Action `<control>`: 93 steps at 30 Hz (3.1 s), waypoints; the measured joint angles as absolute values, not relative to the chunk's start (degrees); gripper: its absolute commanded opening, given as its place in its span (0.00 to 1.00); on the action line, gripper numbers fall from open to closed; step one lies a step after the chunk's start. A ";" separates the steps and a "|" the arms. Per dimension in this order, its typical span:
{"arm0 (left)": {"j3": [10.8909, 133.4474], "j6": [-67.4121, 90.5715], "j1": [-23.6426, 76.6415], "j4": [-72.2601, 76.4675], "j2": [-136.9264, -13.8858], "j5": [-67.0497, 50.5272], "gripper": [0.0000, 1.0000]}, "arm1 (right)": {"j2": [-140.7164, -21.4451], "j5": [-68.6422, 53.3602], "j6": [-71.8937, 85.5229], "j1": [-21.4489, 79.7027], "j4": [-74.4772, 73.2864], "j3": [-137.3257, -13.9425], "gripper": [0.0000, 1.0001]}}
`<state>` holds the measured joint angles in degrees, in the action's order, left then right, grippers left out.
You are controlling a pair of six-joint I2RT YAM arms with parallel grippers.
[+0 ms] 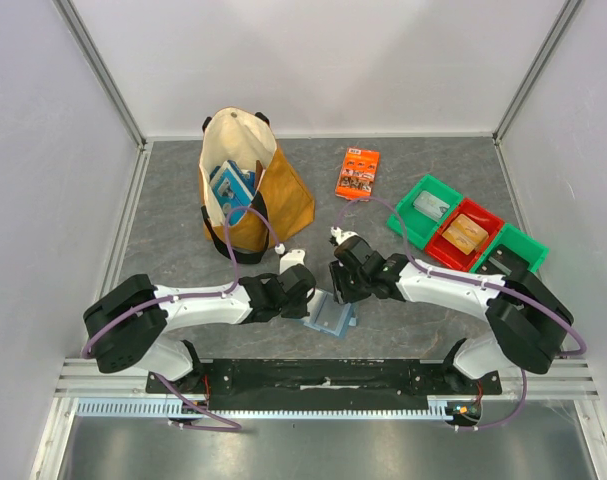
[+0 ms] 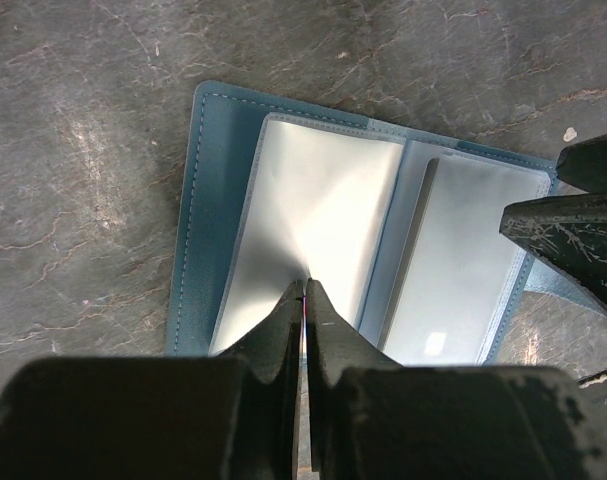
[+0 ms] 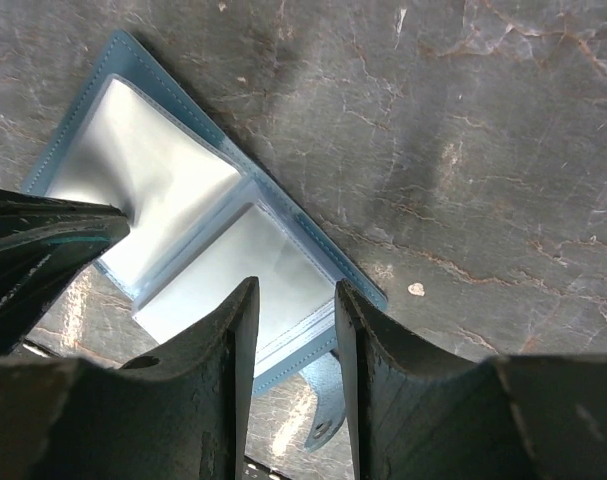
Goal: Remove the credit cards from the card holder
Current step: Open the card holder at the center of the board, then remove the credit card from the card holder.
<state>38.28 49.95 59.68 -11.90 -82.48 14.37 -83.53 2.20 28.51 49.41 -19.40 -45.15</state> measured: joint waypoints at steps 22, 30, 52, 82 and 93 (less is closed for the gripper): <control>38.28 49.95 59.68 -11.88 -82.48 13.96 0.06 | -86.15 3.44 28.45 50.11 -19.46 -45.71 0.32; 38.28 49.95 59.68 -11.88 -82.48 13.34 0.06 | -86.13 2.87 28.49 50.15 -19.46 -45.71 0.20; 38.13 49.95 59.68 -11.66 -82.46 13.32 0.06 | -82.59 1.78 30.74 50.41 -20.29 -45.91 0.37; 37.74 50.04 59.68 -10.85 -82.46 12.86 0.06 | -84.09 -3.29 35.24 50.89 -13.74 -42.06 0.33; 36.03 50.39 59.61 -8.51 -81.60 12.67 0.09 | -85.25 -6.28 36.60 50.92 -6.63 -40.56 0.33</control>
